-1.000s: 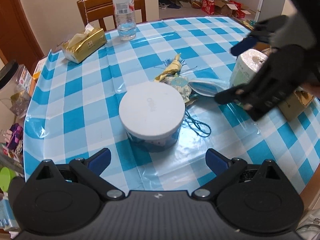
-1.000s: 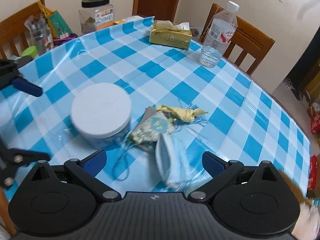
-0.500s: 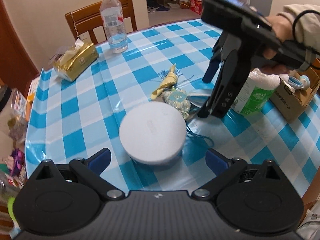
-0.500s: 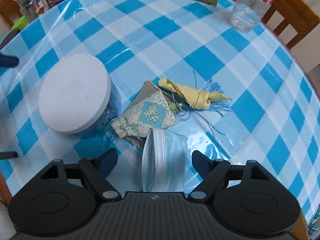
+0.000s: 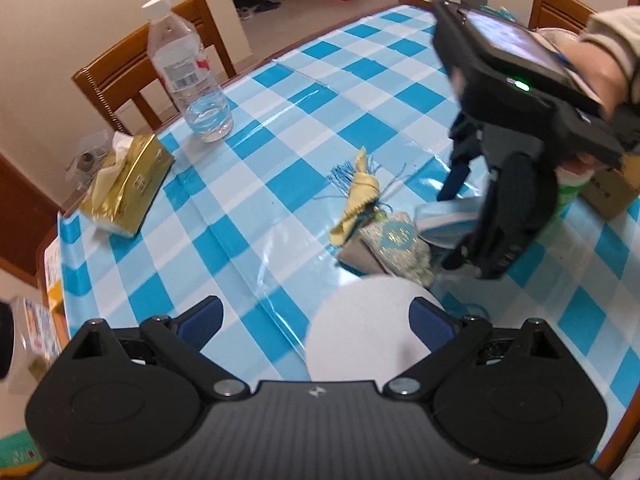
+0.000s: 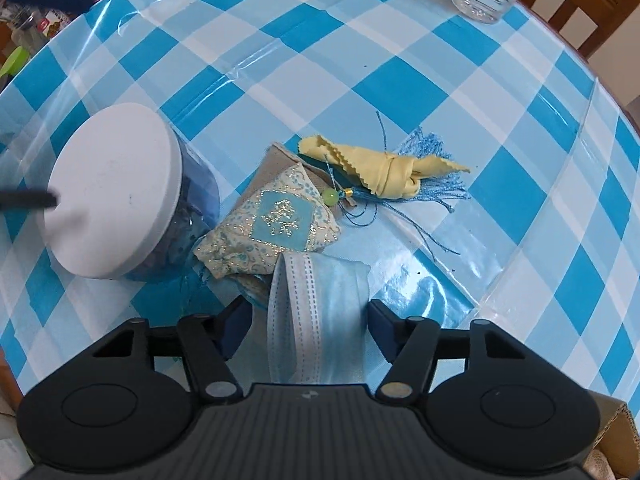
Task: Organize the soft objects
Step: 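Reach the right tool to the blue face mask while the left tool approaches the yellow cloth, then grasp the blue face mask with the right tool while the left tool grasps the yellow cloth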
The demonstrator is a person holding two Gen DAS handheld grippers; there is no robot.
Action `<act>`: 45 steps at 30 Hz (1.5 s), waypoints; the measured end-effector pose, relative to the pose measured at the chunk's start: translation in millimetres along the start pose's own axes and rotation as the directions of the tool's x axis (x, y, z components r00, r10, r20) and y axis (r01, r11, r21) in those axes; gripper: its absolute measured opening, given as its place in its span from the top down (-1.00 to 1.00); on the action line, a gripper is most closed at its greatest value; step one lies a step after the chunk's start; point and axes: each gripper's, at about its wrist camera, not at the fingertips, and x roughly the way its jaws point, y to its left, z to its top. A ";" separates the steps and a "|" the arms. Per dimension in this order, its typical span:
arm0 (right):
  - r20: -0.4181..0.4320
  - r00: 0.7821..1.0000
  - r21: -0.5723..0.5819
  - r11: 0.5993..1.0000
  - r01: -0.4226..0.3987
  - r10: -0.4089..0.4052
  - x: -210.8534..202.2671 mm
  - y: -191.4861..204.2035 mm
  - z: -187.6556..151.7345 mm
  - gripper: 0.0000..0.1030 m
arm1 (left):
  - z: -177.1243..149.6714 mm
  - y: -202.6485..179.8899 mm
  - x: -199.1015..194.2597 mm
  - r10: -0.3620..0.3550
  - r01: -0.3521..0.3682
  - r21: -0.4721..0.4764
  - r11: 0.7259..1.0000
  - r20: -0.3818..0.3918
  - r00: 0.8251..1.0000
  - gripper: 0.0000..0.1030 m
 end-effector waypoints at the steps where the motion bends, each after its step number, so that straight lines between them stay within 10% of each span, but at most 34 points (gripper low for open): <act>1: 0.001 1.000 0.005 1.000 -0.002 0.002 0.4 -1.2 -0.7 -0.32 | 4.7 3.3 4.0 -0.008 0.008 0.008 1.000 -0.003 1.000 -0.91; 21: 0.020 1.000 0.032 0.999 0.001 -0.001 3.6 -5.4 -5.0 -0.30 | 77.8 22.8 116.9 -0.275 0.276 0.012 0.961 -0.033 0.961 -0.12; 37: 0.038 0.999 0.041 0.999 -0.024 0.022 6.7 -15.3 -3.9 -0.13 | 86.9 13.9 154.3 -0.354 0.352 -0.036 0.935 -0.055 0.934 0.08; 45: 0.051 0.999 0.030 0.999 -0.018 0.017 4.2 -8.0 -6.6 0.09 | 89.2 13.7 155.0 -0.371 0.368 -0.064 0.928 -0.043 0.928 0.49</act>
